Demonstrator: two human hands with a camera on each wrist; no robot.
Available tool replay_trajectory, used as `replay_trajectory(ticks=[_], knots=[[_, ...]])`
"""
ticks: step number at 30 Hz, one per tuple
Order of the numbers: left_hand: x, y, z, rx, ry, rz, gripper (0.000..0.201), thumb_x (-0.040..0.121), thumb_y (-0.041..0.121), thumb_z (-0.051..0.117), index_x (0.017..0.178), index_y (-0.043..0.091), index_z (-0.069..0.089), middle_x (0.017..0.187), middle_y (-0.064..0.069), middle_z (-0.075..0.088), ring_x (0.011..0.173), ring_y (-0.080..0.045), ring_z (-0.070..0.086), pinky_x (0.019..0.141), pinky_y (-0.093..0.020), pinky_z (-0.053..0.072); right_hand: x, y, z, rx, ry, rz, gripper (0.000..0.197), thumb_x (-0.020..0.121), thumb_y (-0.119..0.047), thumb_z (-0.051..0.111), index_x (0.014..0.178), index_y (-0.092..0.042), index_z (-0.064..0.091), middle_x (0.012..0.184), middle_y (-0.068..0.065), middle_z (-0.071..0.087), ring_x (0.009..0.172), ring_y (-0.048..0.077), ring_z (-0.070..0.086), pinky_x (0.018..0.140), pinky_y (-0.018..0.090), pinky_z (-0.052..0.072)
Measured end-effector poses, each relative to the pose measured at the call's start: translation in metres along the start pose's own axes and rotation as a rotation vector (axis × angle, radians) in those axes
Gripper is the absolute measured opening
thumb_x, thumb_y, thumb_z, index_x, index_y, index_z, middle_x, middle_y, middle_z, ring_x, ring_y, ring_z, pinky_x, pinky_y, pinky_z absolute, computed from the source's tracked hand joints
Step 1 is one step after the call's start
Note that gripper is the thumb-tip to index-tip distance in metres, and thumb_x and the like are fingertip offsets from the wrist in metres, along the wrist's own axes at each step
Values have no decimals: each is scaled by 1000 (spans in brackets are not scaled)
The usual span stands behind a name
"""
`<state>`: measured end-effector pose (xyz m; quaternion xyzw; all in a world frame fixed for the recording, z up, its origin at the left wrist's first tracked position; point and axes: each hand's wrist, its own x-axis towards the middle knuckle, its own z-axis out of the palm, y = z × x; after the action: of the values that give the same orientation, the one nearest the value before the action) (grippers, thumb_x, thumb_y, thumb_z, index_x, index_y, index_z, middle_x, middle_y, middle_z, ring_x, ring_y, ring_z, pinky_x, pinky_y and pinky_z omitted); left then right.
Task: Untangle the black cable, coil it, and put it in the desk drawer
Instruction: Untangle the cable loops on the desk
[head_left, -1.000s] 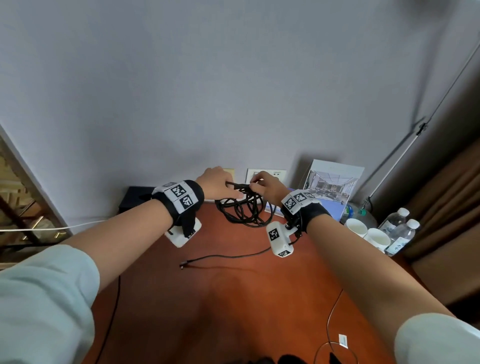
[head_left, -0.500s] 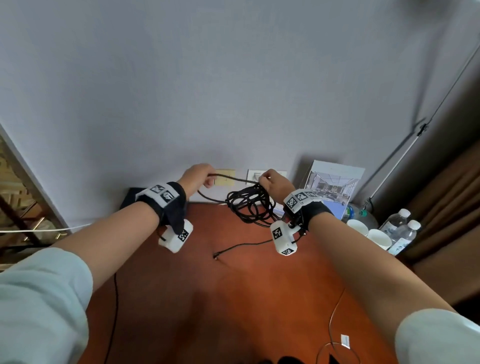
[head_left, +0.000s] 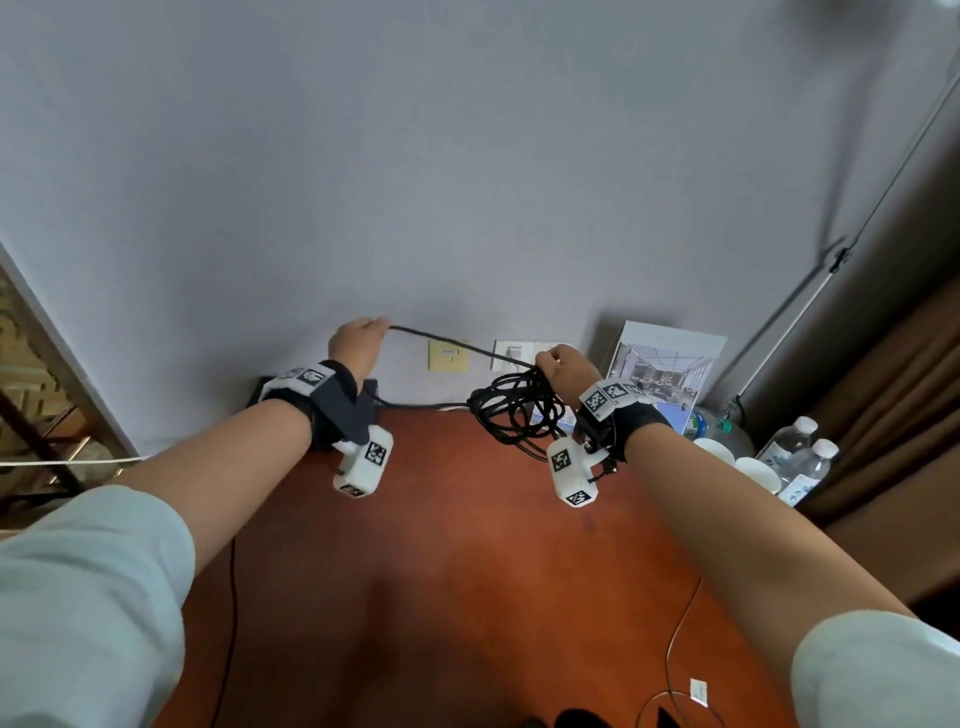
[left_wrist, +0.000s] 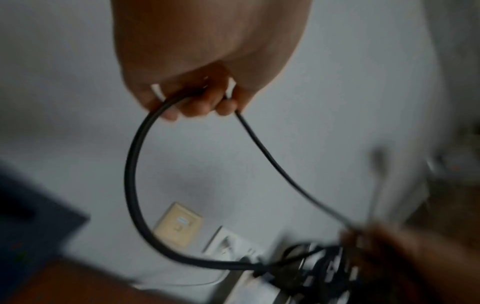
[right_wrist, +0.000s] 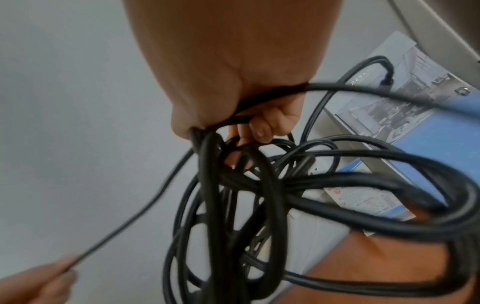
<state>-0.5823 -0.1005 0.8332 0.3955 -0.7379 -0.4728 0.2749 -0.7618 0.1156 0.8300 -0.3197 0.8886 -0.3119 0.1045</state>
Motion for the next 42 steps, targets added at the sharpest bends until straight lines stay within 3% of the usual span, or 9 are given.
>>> replay_trajectory(ticks=[4,9,12,20,27,30,35,39,42], knots=[[-17,-7,23,629,-135,130,30,96,24,37,103,6,60,110,-15,64,100,-35,59,86,-41,44,-2,-8,7,-138,-61,-28,24,89,-41,45,92,-19,53,85,1,63,81,22,58,78,34,45],[-51,32,65,647,-420,434,42,99,35,28,80,10,56,86,-10,61,85,-28,56,79,-38,43,-6,-38,17,-107,-71,-113,24,91,-37,48,103,-18,54,88,1,63,85,21,59,79,33,46],[-47,40,66,616,-278,529,45,101,32,35,62,13,46,66,-4,50,71,-26,52,67,-35,37,-4,-46,13,17,-55,-111,26,92,-33,48,105,-12,56,92,4,64,89,23,61,84,37,49],[-12,-6,-3,322,-16,243,44,89,36,58,54,14,41,51,-2,38,61,-21,42,54,-29,28,-2,-2,2,-182,-105,-5,30,82,-41,47,62,-19,47,56,-7,49,57,17,48,55,26,36],[4,-37,-30,531,-85,35,37,91,36,49,61,15,52,75,-11,61,78,-30,58,65,-29,42,-1,19,2,-282,-112,8,23,84,-43,49,87,-21,55,70,-5,59,67,17,60,59,27,41],[-11,-21,-1,687,-333,109,45,99,43,37,78,14,65,93,-11,69,90,-28,62,83,-30,44,-1,4,5,-280,-109,-46,17,86,-39,51,78,-25,53,79,-3,63,75,20,60,67,29,45],[-45,26,63,665,-510,339,47,102,41,32,103,11,68,107,-10,65,99,-26,57,79,-29,36,3,-25,25,-243,-116,-114,23,87,-43,52,97,-23,55,86,-4,63,84,18,59,75,29,42],[-34,24,58,584,-412,382,39,91,52,50,74,27,74,66,-2,59,66,-18,54,67,-30,38,3,-27,19,-296,-100,-115,26,90,-46,47,99,-22,54,88,-4,62,90,20,60,86,33,43],[-26,17,45,571,-423,392,35,85,53,60,64,27,72,66,-2,59,66,-17,54,68,-30,39,5,-23,18,-452,-131,-114,36,88,-55,44,94,-22,54,82,-5,64,82,20,61,83,35,45]])
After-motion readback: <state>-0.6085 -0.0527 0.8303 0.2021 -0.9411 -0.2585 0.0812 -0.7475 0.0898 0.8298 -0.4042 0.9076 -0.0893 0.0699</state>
